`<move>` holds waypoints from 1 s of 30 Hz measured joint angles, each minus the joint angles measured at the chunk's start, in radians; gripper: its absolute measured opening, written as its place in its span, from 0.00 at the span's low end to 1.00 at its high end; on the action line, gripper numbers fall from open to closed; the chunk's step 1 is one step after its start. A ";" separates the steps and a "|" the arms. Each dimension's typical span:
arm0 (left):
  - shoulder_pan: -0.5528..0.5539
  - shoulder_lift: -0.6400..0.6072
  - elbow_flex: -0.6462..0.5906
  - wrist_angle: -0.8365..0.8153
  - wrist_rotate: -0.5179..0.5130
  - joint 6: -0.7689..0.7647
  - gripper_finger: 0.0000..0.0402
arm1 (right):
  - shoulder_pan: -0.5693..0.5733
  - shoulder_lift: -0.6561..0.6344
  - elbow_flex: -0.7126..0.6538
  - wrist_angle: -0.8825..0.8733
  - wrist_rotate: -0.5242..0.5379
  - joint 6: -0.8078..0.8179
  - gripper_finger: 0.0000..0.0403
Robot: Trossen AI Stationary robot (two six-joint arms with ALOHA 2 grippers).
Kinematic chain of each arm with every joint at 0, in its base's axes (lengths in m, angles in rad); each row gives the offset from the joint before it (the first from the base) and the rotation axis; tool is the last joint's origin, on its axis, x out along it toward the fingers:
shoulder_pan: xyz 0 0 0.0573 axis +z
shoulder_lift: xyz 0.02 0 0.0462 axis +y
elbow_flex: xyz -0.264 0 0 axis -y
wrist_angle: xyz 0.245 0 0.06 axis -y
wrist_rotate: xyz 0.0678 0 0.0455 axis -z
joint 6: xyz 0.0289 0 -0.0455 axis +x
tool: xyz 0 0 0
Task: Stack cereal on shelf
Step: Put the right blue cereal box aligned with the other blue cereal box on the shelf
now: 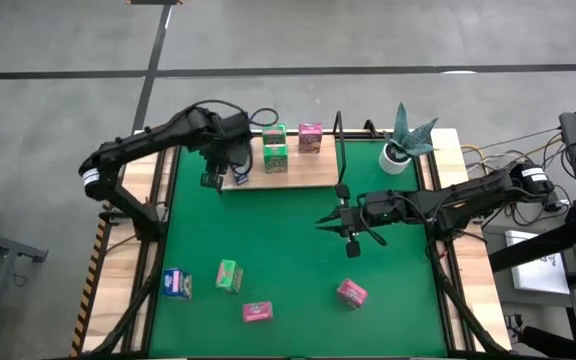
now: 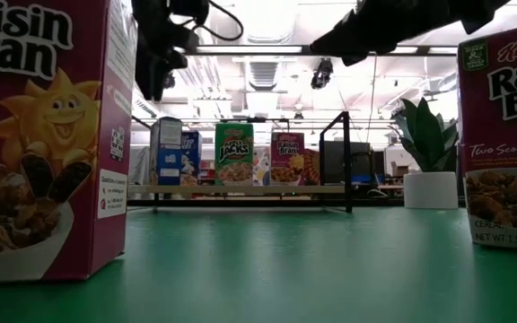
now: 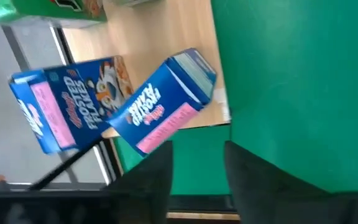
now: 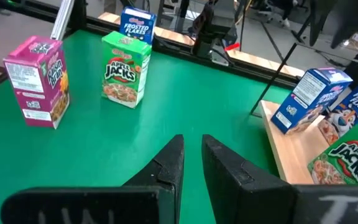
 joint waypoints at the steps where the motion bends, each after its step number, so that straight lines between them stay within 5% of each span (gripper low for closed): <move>1: 0.001 0.003 0.000 0.013 -0.005 0.021 0.36 | 0.000 0.000 0.000 -0.006 0.000 -0.002 0.12; 9: 0.004 0.009 -0.002 0.079 -0.027 0.144 0.56 | 0.000 0.000 -0.001 -0.056 0.000 -0.012 0.12; 22: 0.020 0.058 -0.004 0.076 -0.019 0.172 0.55 | 0.000 0.000 -0.001 -0.103 -0.002 -0.008 0.12; 30: 0.016 0.056 -0.005 0.058 -0.055 0.332 0.56 | 0.000 0.000 -0.001 -0.103 -0.003 -0.009 0.12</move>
